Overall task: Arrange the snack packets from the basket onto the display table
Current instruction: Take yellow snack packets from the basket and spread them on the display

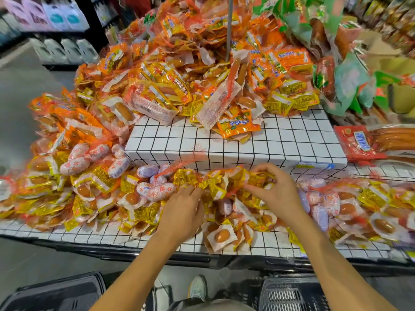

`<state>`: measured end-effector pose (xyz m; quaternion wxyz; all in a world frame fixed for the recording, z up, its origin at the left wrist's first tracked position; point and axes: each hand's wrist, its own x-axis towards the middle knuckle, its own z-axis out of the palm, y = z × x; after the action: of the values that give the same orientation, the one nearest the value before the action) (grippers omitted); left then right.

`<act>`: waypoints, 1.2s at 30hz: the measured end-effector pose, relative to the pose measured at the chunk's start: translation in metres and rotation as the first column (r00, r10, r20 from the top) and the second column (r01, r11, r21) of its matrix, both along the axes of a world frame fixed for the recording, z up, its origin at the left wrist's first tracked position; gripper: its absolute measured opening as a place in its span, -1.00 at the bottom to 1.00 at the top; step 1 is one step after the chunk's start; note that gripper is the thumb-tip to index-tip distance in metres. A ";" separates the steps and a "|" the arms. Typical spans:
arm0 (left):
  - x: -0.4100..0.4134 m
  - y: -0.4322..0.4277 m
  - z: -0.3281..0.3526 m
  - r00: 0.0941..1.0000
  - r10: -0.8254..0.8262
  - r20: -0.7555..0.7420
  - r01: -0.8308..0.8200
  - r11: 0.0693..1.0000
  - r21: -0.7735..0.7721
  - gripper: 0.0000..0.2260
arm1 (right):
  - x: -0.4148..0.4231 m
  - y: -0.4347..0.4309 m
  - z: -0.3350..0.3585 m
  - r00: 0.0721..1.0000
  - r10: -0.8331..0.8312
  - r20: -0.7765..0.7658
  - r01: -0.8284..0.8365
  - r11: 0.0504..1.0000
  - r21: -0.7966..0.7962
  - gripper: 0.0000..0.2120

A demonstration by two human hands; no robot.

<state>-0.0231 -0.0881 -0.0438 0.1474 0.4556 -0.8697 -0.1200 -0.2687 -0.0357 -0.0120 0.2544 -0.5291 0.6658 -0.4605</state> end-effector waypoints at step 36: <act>0.003 -0.026 -0.049 0.954 -0.118 0.275 0.116 0.993 0.023 -0.16 | -0.027 0.012 -0.043 0.924 -0.148 -0.353 0.152 0.988 -0.016 -0.47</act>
<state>-0.0204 -0.1139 -0.0926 0.0160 0.4162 -0.9067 -0.0669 -0.2957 -0.0236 -0.0552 0.0979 -0.5493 0.7417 -0.3722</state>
